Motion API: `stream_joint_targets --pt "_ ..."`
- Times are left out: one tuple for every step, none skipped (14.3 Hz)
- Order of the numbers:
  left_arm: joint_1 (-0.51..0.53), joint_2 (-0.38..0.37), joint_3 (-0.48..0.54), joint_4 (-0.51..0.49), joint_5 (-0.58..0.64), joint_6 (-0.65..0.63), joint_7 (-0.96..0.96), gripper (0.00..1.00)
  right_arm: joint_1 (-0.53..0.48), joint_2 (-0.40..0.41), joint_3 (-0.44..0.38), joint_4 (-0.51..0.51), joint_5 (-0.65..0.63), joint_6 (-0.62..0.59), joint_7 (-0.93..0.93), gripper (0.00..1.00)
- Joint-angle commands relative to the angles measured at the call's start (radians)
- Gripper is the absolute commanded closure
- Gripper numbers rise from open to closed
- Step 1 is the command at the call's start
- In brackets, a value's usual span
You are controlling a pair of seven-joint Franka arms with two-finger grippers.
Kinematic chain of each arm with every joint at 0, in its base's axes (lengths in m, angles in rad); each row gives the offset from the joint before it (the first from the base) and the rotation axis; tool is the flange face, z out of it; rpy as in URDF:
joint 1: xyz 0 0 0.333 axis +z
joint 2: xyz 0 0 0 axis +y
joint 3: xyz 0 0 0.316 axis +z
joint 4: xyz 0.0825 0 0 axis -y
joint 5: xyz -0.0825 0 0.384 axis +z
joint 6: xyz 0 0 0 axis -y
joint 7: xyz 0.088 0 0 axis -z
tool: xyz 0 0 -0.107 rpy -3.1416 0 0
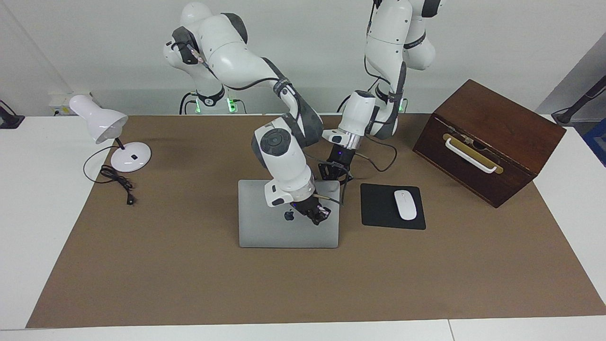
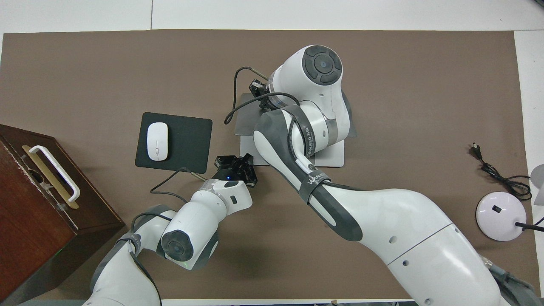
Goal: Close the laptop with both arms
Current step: 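Press the lid down toward the keyboard with the right gripper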
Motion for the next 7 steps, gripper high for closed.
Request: stream_joint_targets --pt "0.001 0.1 0.029 0.017 -0.007 0.002 0.03 1.0 -0.012 -0.026 0.012 -0.051 0.056 0.02 -0.035 1.0" --pt "0.003 0.098 0.029 0.017 -0.007 0.0 0.028 1.0 -0.012 -0.024 0.01 -0.052 0.083 0.02 -0.05 1.0" --pt "0.001 0.098 0.029 0.017 -0.007 0.0 0.03 1.0 -0.015 -0.024 0.01 -0.058 0.112 0.022 -0.065 1.0" --pt "0.003 0.098 0.029 0.017 -0.007 0.0 0.03 1.0 -0.02 -0.024 0.01 -0.063 0.134 0.023 -0.082 1.0" --pt "0.003 0.098 0.029 0.019 -0.007 0.0 0.028 1.0 -0.022 -0.024 0.01 -0.066 0.143 0.023 -0.092 1.0" --pt "0.003 0.1 0.029 0.017 -0.007 0.0 0.028 1.0 -0.025 -0.023 0.01 -0.068 0.145 0.026 -0.093 1.0" --pt "0.003 0.098 0.029 0.017 -0.007 0.0 0.028 1.0 -0.026 -0.021 0.01 -0.068 0.145 0.032 -0.092 1.0"
